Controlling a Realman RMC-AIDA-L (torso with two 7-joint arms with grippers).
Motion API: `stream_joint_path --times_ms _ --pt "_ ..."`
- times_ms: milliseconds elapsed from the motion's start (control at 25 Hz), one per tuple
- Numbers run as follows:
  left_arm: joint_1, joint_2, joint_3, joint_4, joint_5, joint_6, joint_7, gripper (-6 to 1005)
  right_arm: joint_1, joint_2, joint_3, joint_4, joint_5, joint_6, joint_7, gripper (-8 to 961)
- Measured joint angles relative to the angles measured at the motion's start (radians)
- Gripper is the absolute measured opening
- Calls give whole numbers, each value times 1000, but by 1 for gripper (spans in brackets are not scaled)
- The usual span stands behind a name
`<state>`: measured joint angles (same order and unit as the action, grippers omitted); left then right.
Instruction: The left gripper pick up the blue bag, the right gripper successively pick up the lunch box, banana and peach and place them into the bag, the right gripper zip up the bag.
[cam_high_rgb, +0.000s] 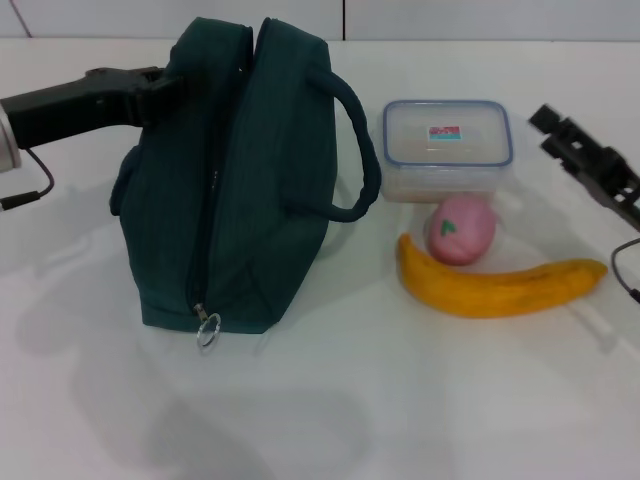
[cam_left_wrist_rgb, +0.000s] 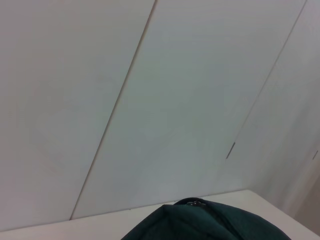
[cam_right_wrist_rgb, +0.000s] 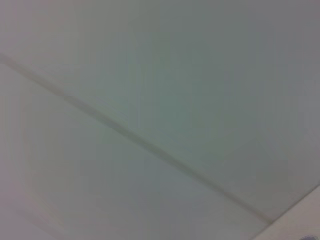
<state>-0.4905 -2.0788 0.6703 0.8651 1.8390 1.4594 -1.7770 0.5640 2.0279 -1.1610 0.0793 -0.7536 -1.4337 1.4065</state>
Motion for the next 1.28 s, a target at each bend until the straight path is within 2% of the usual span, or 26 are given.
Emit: stream_joint_path --times_ms 240,440,880,1280 --pt "4 3 0 4 0 2 0 107 -2 0 -5 -88 -153 15 -53 841" --pt "6 8 0 5 0 2 1 107 -5 -3 -15 -119 -204 45 -64 841" --pt "-2 10 0 5 0 2 2 107 13 -5 -131 -193 -214 165 -5 840" --pt "-8 10 -3 1 -3 -18 13 108 2 -5 -127 -240 -202 257 -3 840"
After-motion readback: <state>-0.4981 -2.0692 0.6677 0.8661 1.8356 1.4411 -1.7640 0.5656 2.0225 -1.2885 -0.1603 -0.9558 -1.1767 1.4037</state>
